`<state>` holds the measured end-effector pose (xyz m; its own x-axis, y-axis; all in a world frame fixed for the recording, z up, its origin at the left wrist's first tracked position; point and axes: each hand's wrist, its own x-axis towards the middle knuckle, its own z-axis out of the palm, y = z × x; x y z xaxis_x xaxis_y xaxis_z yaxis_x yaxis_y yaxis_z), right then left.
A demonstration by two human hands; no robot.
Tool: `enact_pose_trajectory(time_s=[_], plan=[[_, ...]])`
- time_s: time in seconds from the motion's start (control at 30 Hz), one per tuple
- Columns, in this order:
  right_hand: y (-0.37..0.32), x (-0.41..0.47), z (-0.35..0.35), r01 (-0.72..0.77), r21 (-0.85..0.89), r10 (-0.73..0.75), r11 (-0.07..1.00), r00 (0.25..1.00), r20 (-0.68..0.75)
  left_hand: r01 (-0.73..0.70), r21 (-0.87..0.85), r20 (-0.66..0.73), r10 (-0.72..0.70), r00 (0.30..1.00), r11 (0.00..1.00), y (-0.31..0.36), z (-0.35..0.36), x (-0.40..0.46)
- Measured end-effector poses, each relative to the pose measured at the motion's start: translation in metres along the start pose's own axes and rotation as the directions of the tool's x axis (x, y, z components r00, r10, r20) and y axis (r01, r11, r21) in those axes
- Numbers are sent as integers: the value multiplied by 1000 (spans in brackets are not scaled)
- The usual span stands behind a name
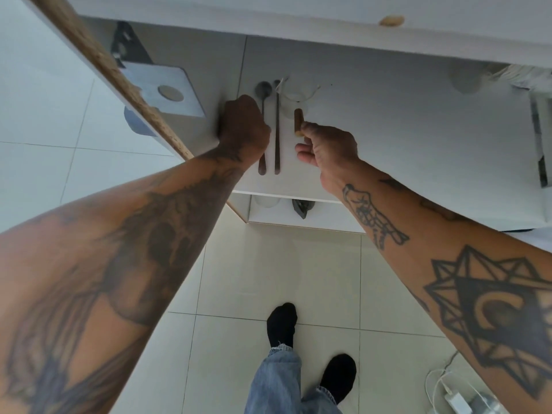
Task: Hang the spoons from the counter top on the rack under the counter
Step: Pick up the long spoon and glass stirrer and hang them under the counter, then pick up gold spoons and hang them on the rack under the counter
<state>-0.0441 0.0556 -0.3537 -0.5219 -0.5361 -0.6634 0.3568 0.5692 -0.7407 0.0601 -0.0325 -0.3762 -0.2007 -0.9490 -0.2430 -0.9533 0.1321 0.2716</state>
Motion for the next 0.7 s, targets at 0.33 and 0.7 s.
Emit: enact_pose_trajectory(time_s=[0.33, 0.7], plan=[[-26, -84, -80, 42, 11, -42, 999, 999, -31, -42, -45, 56, 44, 997, 998, 9, -73, -127], [-75, -238, -233, -5, 43, 7, 999, 998, -59, 66, -440, 47, -51, 998, 895, 40, -193, -306]])
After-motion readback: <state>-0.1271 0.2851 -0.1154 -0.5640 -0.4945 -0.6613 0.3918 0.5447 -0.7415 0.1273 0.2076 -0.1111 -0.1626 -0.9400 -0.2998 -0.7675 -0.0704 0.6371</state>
